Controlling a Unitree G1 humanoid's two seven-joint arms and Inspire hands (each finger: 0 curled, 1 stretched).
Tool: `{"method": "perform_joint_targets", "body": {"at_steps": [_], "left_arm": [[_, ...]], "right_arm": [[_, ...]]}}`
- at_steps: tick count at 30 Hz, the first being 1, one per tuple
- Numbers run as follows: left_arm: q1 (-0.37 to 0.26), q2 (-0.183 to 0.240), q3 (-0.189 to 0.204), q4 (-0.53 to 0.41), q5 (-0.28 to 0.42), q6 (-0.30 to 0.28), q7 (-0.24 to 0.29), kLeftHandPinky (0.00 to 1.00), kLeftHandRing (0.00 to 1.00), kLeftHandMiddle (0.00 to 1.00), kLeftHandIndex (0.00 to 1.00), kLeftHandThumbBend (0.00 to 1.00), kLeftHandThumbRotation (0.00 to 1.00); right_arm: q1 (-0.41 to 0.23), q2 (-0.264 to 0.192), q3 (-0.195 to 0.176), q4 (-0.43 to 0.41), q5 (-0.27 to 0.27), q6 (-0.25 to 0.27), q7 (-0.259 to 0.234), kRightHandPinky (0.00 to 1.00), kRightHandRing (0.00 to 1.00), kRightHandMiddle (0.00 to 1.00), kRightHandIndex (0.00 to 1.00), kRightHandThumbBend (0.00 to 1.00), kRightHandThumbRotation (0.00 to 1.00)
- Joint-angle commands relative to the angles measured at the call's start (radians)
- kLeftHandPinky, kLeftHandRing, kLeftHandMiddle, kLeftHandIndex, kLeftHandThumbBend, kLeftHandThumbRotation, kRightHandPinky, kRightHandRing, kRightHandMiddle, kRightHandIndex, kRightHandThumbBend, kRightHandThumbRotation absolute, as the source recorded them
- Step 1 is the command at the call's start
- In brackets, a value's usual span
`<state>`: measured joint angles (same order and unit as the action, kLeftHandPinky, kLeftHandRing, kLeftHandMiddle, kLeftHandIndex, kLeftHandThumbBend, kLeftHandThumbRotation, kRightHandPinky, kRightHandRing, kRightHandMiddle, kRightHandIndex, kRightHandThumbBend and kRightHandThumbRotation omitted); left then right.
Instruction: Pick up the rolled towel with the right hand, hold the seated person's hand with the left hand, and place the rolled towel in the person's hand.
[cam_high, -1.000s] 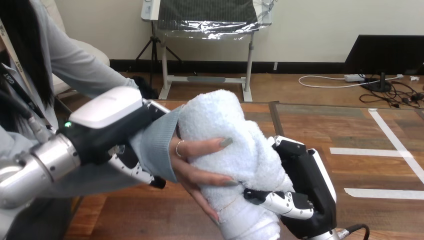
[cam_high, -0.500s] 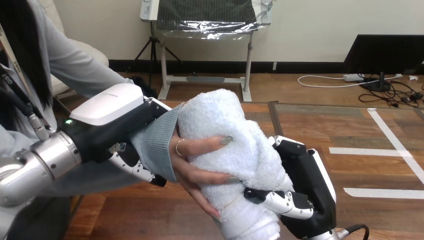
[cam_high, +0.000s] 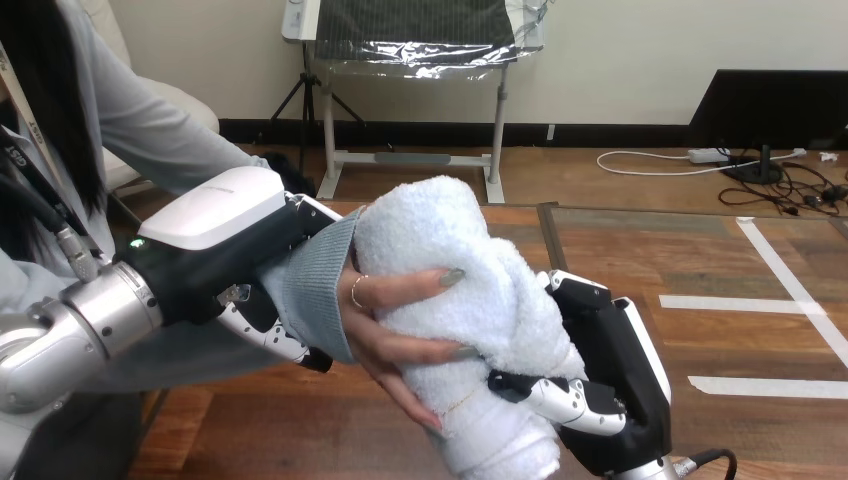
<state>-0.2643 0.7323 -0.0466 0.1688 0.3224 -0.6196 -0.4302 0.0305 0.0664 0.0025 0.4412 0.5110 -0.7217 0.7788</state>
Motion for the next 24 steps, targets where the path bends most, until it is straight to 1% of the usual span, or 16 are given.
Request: {"method": "perform_joint_targets", "body": {"at_steps": [1,6,9,12,14,16,18,20,21,22,23,24], "left_arm": [[-0.064,-0.016,0.003,-0.006,-0.014,0.0,0.019,0.33,0.39,0.44,0.45,0.89,0.0],[-0.064,-0.019,0.005,0.002,-0.017,-0.014,0.024,0.33,0.39,0.43,0.45,0.89,0.0],[-0.061,-0.018,0.006,-0.003,-0.011,-0.006,0.024,0.33,0.39,0.43,0.45,0.89,0.0],[-0.06,-0.019,0.006,-0.004,-0.01,-0.007,0.026,0.33,0.39,0.43,0.45,0.89,0.0],[-0.058,-0.018,0.007,-0.007,-0.006,-0.004,0.027,0.33,0.39,0.44,0.45,0.89,0.0],[-0.056,-0.018,0.007,-0.01,-0.006,-0.002,0.028,0.33,0.39,0.44,0.45,0.89,0.0],[-0.056,-0.018,0.007,-0.01,-0.007,-0.003,0.029,0.34,0.39,0.44,0.45,0.9,0.0],[-0.054,-0.016,0.007,-0.015,-0.007,0.005,0.025,0.34,0.39,0.44,0.45,0.9,0.0],[-0.054,-0.015,0.007,-0.016,-0.007,0.007,0.024,0.35,0.4,0.45,0.46,0.91,0.0],[-0.052,-0.015,0.008,-0.02,-0.006,0.011,0.023,0.35,0.4,0.45,0.47,0.92,0.0],[-0.051,-0.015,0.008,-0.023,-0.005,0.013,0.023,0.35,0.41,0.46,0.47,0.93,0.0],[-0.05,-0.014,0.008,-0.025,-0.005,0.014,0.023,0.36,0.42,0.46,0.48,0.93,0.0]], "right_arm": [[-0.063,0.046,0.036,-0.069,-0.007,0.013,0.005,0.14,0.23,0.35,0.34,0.59,0.0],[-0.063,0.043,0.033,-0.076,-0.013,0.026,-0.004,0.14,0.23,0.35,0.34,0.59,0.0],[-0.064,0.042,0.031,-0.077,-0.013,0.03,-0.006,0.14,0.24,0.35,0.34,0.58,0.0],[-0.063,0.042,0.033,-0.087,0.0,0.052,-0.003,0.15,0.25,0.35,0.34,0.57,0.0],[-0.06,0.037,0.039,-0.103,0.032,0.105,0.015,0.17,0.27,0.36,0.35,0.55,0.0],[-0.059,0.031,0.041,-0.114,0.044,0.138,0.025,0.2,0.29,0.38,0.37,0.54,0.0],[-0.058,0.026,0.04,-0.118,0.043,0.153,0.03,0.26,0.37,0.44,0.43,0.56,0.0],[-0.061,0.013,0.041,-0.118,0.026,0.164,0.034,0.27,0.39,0.46,0.44,0.57,0.0],[-0.061,0.01,0.04,-0.119,0.021,0.167,0.035,0.33,0.49,0.55,0.52,0.61,0.0],[-0.063,0.001,0.041,-0.12,0.005,0.169,0.034,0.37,0.53,0.58,0.55,0.63,0.0],[-0.063,-0.005,0.041,-0.121,-0.006,0.171,0.032,0.42,0.61,0.64,0.6,0.66,0.0],[-0.064,-0.009,0.041,-0.122,-0.013,0.172,0.031,0.49,0.67,0.69,0.65,0.69,0.0]]}}
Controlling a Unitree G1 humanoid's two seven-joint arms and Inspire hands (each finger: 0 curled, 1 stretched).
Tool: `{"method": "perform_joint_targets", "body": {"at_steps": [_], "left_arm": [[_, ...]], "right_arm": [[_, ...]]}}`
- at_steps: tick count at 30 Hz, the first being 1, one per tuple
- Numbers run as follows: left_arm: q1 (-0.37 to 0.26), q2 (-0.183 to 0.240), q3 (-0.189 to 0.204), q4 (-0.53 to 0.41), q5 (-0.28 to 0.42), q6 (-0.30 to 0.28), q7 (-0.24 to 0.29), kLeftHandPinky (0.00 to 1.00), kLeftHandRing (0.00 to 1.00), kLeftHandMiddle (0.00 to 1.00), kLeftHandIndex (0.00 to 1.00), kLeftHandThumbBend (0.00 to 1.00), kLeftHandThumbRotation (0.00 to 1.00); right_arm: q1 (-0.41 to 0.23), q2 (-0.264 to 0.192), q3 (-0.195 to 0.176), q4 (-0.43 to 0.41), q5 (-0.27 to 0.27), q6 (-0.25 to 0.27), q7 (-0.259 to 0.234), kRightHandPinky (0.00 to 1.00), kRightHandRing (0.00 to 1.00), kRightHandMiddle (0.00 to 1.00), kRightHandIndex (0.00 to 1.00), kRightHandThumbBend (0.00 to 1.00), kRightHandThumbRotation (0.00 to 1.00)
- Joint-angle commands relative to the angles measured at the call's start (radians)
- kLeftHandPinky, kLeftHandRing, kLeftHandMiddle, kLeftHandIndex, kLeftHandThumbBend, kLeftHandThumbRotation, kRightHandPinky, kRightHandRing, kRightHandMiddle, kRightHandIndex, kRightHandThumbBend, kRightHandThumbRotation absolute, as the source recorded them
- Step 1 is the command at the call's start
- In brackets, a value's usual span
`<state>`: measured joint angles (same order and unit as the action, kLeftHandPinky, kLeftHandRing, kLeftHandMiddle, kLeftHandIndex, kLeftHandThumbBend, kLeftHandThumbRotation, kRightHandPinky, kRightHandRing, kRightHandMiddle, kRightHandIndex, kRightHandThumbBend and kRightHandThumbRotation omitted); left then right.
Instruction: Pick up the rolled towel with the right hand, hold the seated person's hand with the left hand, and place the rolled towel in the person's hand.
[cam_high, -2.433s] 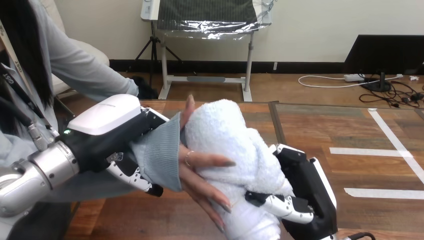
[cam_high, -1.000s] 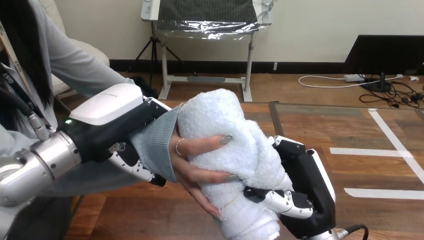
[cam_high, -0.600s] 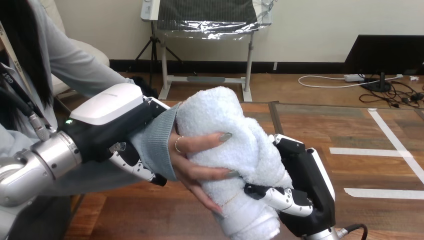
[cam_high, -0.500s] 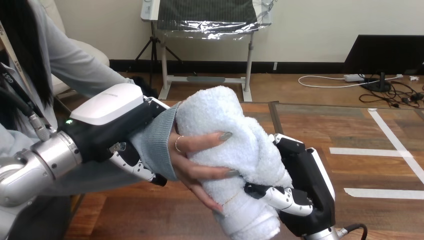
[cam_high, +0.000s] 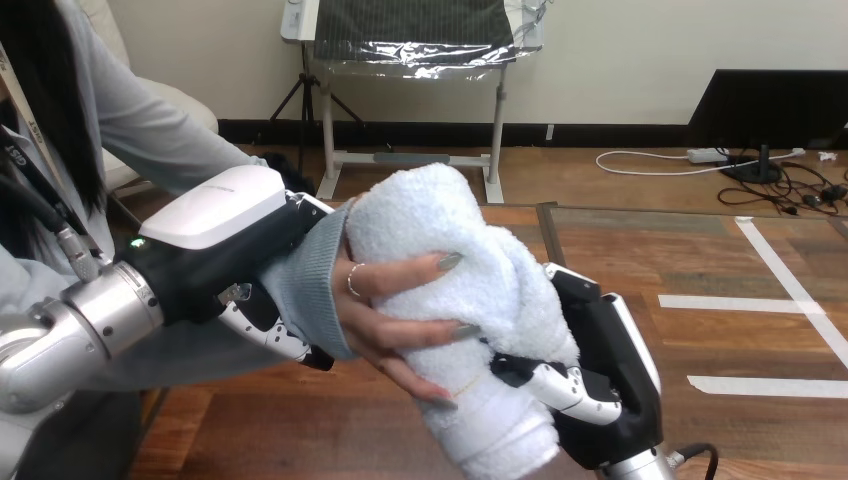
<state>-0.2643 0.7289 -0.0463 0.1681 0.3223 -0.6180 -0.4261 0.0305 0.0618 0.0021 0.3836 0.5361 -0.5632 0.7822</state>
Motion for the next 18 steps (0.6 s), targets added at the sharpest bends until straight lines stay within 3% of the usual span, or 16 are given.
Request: {"method": "perform_joint_targets", "body": {"at_steps": [1,3,6,10,12,18], "left_arm": [[-0.049,-0.01,0.008,-0.029,0.0,0.018,0.019,0.37,0.42,0.47,0.49,0.94,0.0],[-0.047,-0.008,0.009,-0.034,0.005,0.023,0.02,0.4,0.45,0.5,0.53,0.97,0.02],[-0.041,-0.008,0.011,-0.045,0.01,0.033,0.023,0.44,0.5,0.54,0.57,0.99,0.05],[-0.03,-0.007,0.015,-0.065,0.018,0.04,0.03,0.5,0.56,0.6,0.62,1.0,0.12],[-0.025,-0.007,0.017,-0.077,0.023,0.049,0.031,0.58,0.62,0.65,0.68,1.0,0.18],[-0.014,-0.006,0.021,-0.103,0.062,0.061,0.048,0.71,0.73,0.74,0.78,1.0,0.26]], "right_arm": [[-0.065,-0.009,0.041,-0.064,-0.05,0.019,0.021,0.56,0.72,0.73,0.69,0.72,0.0],[-0.065,-0.013,0.039,-0.063,-0.062,0.027,0.013,0.77,0.86,0.86,0.82,0.82,0.08],[-0.063,-0.022,0.038,-0.065,-0.123,0.025,-0.036,0.88,0.93,0.93,0.91,0.9,0.2],[-0.059,-0.042,0.041,-0.072,-0.193,0.028,-0.084,0.95,0.97,0.97,0.96,0.96,0.38],[-0.057,-0.048,0.043,-0.076,-0.205,0.034,-0.091,0.98,0.99,0.99,0.98,0.98,0.48],[-0.06,-0.055,0.044,-0.066,-0.23,0.03,-0.111,0.99,1.0,1.0,1.0,1.0,0.62]]}}
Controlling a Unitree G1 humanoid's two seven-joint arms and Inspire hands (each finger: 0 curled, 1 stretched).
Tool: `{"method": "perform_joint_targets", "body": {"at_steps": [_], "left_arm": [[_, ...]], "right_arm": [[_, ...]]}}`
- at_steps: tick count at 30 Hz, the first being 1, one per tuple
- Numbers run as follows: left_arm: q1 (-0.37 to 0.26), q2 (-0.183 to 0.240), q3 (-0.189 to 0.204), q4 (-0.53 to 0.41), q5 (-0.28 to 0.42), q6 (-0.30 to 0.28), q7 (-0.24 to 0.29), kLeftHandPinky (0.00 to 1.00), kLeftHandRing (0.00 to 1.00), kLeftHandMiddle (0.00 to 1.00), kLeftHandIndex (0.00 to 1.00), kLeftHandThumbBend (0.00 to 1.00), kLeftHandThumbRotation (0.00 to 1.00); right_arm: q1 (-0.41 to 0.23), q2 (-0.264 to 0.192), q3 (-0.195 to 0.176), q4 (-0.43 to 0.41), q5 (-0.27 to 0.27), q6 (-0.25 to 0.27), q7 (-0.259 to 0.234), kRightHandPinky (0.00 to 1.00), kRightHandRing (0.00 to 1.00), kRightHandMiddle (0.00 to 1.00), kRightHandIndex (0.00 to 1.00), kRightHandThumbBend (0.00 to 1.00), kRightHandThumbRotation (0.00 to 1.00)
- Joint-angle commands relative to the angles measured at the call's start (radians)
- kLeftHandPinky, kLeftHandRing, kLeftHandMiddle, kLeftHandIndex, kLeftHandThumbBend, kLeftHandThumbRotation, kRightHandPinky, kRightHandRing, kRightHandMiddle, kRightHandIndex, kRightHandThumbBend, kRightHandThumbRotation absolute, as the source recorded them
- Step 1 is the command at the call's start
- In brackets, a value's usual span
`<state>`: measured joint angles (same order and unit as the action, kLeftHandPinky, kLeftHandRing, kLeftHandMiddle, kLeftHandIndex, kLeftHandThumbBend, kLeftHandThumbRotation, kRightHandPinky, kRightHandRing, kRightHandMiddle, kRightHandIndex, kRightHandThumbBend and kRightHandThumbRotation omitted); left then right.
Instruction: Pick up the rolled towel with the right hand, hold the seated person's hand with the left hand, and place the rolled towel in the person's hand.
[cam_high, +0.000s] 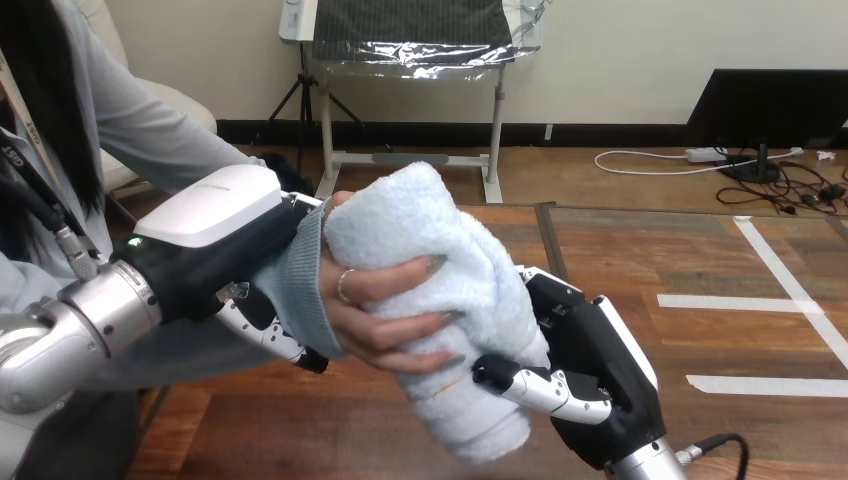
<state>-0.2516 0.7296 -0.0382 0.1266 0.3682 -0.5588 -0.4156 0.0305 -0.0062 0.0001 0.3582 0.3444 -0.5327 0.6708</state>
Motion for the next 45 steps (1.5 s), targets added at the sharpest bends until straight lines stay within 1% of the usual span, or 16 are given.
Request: {"method": "perform_joint_targets", "body": {"at_steps": [1,3,6,9,15,21,30,39,42,45], "left_arm": [[-0.026,-0.005,0.013,-0.064,0.026,0.001,0.041,0.73,0.74,0.76,0.79,1.0,0.27],[-0.024,-0.002,0.012,-0.068,0.036,0.001,0.044,0.77,0.79,0.8,0.84,1.0,0.31],[-0.021,-0.001,0.011,-0.075,0.046,0.011,0.044,0.81,0.83,0.84,0.87,1.0,0.35],[-0.017,0.0,0.011,-0.082,0.055,0.021,0.044,0.84,0.87,0.88,0.9,1.0,0.38],[-0.01,0.004,0.011,-0.087,0.062,0.029,0.04,0.9,0.94,0.95,0.97,1.0,0.43],[-0.003,0.005,0.013,-0.089,0.074,0.03,0.047,0.94,0.98,0.99,0.99,1.0,0.46],[0.006,0.012,0.015,-0.094,0.086,0.032,0.049,0.99,1.0,1.0,1.0,1.0,0.5],[0.011,0.02,0.014,-0.101,0.089,0.039,0.039,1.0,1.0,1.0,1.0,1.0,0.57],[0.012,0.02,0.014,-0.096,0.097,0.03,0.049,1.0,1.0,1.0,1.0,1.0,0.59],[0.012,0.016,0.013,-0.079,0.107,0.007,0.07,1.0,1.0,1.0,1.0,1.0,0.61]], "right_arm": [[-0.06,0.01,0.047,-0.038,-0.048,-0.004,-0.004,1.0,1.0,1.0,1.0,1.0,0.64],[-0.059,0.007,0.048,-0.037,-0.059,-0.007,-0.009,1.0,1.0,1.0,1.0,1.0,0.7],[-0.06,0.003,0.048,-0.033,-0.072,-0.009,-0.014,1.0,1.0,1.0,1.0,1.0,0.73],[-0.058,0.003,0.047,-0.036,-0.08,0.005,-0.023,1.0,1.0,1.0,1.0,1.0,0.77],[-0.059,-0.002,0.053,-0.036,-0.074,0.034,-0.019,1.0,1.0,1.0,1.0,1.0,0.83],[-0.064,-0.014,0.057,-0.029,-0.06,0.062,0.005,1.0,1.0,1.0,1.0,1.0,0.88],[-0.07,-0.021,0.051,0.002,-0.063,0.063,0.03,1.0,1.0,1.0,1.0,1.0,0.92],[-0.075,-0.038,0.056,0.023,-0.074,0.062,0.051,1.0,1.0,1.0,1.0,1.0,0.95],[-0.08,-0.045,0.058,0.035,-0.076,0.056,0.064,1.0,1.0,1.0,1.0,1.0,0.95],[-0.082,-0.049,0.058,0.043,-0.082,0.054,0.067,1.0,1.0,1.0,1.0,1.0,0.96]]}}
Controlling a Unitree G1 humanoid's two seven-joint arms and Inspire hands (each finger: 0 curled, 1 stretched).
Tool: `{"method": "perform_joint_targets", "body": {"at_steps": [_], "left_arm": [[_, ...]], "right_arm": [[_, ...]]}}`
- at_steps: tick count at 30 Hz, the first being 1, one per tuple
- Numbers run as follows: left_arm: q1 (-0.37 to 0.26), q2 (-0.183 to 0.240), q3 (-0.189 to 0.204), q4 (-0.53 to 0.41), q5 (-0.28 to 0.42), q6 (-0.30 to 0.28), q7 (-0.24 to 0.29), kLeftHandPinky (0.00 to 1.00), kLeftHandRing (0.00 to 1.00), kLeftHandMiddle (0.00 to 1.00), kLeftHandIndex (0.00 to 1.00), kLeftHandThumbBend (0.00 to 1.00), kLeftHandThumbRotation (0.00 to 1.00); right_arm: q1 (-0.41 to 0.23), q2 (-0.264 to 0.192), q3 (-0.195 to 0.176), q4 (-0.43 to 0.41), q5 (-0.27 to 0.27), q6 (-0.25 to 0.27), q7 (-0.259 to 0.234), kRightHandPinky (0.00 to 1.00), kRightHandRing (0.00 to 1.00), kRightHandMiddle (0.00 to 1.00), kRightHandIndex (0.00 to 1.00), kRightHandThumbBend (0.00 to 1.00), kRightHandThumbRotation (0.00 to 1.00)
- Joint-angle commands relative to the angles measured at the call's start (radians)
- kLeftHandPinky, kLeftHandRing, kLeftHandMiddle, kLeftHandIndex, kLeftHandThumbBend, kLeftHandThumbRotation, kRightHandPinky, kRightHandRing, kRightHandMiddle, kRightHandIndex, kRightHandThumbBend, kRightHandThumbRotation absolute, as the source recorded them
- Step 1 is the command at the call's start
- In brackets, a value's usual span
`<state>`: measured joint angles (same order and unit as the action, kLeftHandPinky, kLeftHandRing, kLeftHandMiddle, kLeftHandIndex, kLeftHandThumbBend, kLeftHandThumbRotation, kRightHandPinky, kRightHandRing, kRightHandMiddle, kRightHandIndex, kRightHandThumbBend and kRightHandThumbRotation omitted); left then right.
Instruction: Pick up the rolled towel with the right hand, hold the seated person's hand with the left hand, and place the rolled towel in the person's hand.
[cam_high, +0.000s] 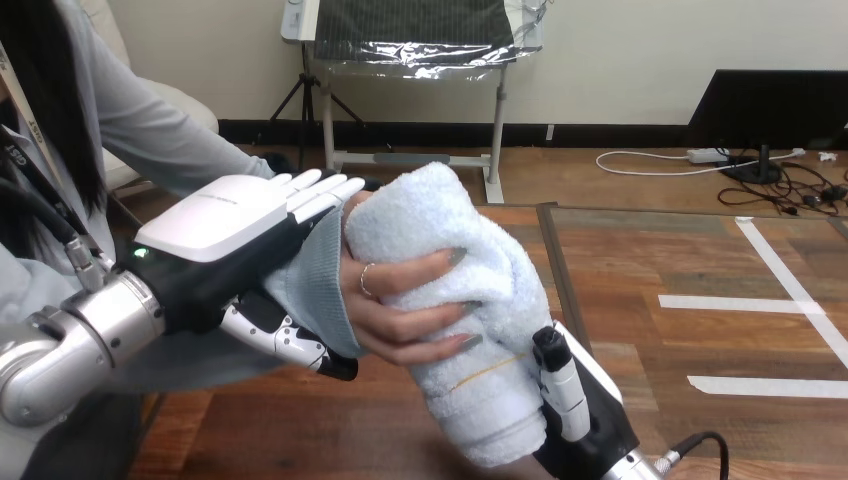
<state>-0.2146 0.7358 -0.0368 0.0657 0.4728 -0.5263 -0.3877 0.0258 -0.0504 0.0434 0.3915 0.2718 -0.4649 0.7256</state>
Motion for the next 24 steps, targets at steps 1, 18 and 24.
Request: {"method": "perform_joint_targets", "body": {"at_steps": [1,18,24], "left_arm": [[-0.025,0.01,0.012,-0.013,0.006,-0.031,0.048,1.0,1.0,1.0,1.0,1.0,0.62],[0.005,0.011,0.016,-0.028,0.062,-0.032,0.091,1.0,1.0,1.0,1.0,1.0,0.73],[0.018,0.009,0.02,-0.04,0.07,-0.029,0.102,1.0,1.0,1.0,1.0,1.0,0.75]], "right_arm": [[-0.077,-0.006,0.015,0.01,-0.012,-0.012,0.012,1.0,1.0,1.0,1.0,1.0,0.96],[-0.077,-0.014,0.013,0.023,-0.036,-0.008,0.01,1.0,1.0,1.0,1.0,1.0,0.97],[-0.077,-0.015,0.011,0.029,-0.04,-0.012,0.01,1.0,1.0,1.0,1.0,1.0,0.97]]}}
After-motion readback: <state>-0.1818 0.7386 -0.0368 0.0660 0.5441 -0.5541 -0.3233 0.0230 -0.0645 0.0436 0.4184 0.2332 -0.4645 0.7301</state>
